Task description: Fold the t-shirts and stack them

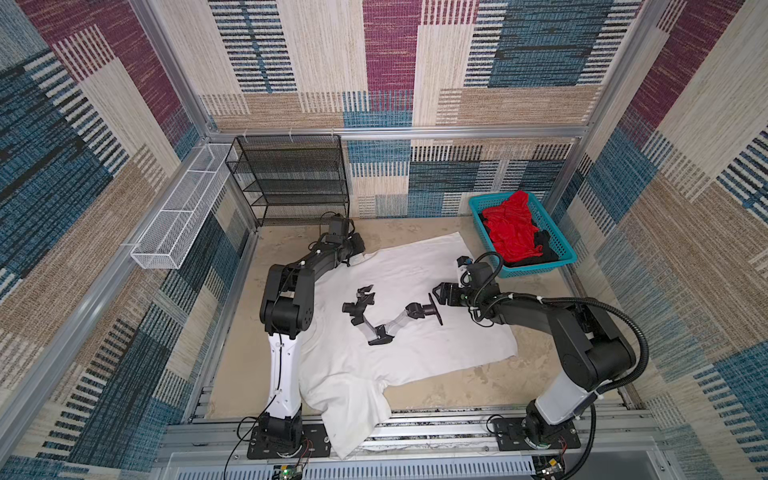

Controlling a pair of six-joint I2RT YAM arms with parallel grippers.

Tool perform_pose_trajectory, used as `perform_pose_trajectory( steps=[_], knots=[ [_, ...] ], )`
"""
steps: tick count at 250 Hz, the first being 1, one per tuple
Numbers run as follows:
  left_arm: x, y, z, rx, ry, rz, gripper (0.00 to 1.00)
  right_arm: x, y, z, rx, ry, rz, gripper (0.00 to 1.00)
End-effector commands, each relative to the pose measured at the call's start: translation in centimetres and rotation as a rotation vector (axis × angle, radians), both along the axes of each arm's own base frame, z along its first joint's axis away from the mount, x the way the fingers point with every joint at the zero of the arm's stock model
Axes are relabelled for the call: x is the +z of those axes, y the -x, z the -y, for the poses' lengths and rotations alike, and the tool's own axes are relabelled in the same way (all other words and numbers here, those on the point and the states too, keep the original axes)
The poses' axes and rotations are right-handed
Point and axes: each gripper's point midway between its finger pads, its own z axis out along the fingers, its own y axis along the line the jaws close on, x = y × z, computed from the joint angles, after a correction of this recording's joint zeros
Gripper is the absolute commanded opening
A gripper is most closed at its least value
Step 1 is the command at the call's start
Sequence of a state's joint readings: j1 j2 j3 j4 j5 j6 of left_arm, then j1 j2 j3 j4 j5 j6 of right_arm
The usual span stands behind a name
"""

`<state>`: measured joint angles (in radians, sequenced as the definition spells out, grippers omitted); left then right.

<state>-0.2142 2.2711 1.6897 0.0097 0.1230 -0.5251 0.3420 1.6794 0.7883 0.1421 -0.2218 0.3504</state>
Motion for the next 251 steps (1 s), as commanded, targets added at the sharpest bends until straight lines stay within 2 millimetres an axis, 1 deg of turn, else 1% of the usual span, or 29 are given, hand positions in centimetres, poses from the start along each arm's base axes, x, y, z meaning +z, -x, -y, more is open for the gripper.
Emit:
perform_pose_trajectory(
  steps=[1, 21, 30, 48, 72, 100, 125, 137, 150, 166, 180, 196, 215, 226, 251],
  knots=[
    [3.2, -2.4, 0.5, -0.04, 0.007, 0.142, 0.43, 0.7, 0.0, -0.2, 0.0, -0.019, 0.02, 0.86],
    [4.1, -1.6, 0.5, -0.077, -0.031, 0.144, 0.43, 0.8, 0.3, 0.0, -0.004, -0.017, 0.021, 0.86],
    [4.3, -0.7, 0.3, -0.082, -0.044, 0.142, 0.43, 0.8, 0.4, 0.1, -0.008, -0.019, 0.023, 0.86],
    [4.3, 1.5, -1.1, -0.06, -0.096, 0.117, 0.43, 0.8, 0.6, 0.0, -0.007, -0.029, 0.022, 0.86],
    [2.9, 4.8, -3.3, -0.021, -0.18, 0.031, 0.42, 0.8, 0.7, -0.3, 0.006, -0.046, 0.016, 0.86],
    [0.0, 8.1, -5.6, 0.032, -0.249, -0.127, 0.41, 1.2, 0.8, -0.6, 0.015, -0.057, 0.023, 0.86],
    [-2.3, 10.6, -6.6, 0.062, -0.265, -0.231, 0.4, 1.5, 1.0, -0.5, 0.017, -0.055, 0.019, 0.86],
    [-3.0, 11.6, -7.0, 0.081, -0.265, -0.259, 0.41, 1.2, 1.3, -0.3, 0.008, -0.048, 0.005, 0.86],
    [-3.6, 12.6, -7.4, 0.101, -0.266, -0.281, 0.41, 0.8, 1.6, -0.1, 0.002, -0.037, -0.013, 0.86],
    [-3.8, 13.4, -8.0, 0.122, -0.275, -0.287, 0.41, 0.3, 2.3, 0.2, 0.0, -0.03, -0.031, 0.86],
    [-3.5, 13.5, -8.3, 0.13, -0.27, -0.263, 0.42, -0.2, 3.0, 0.4, 0.0, -0.029, -0.045, 0.86],
    [-2.8, 12.6, -8.6, 0.138, -0.272, -0.239, 0.42, -0.9, 3.7, 0.6, 0.002, -0.025, -0.063, 0.86],
    [-1.9, 11.0, -8.5, 0.124, -0.264, -0.202, 0.42, -1.5, 4.4, 0.7, 0.004, -0.026, -0.081, 0.86],
    [-1.6, 9.8, -8.7, 0.126, -0.266, -0.177, 0.42, -1.7, 4.7, 0.8, 0.003, -0.03, -0.085, 0.86],
    [-1.6, 7.5, -8.8, 0.114, -0.284, -0.164, 0.43, -2.0, 5.1, 0.8, -0.002, -0.046, -0.09, 0.86]
  ],
)
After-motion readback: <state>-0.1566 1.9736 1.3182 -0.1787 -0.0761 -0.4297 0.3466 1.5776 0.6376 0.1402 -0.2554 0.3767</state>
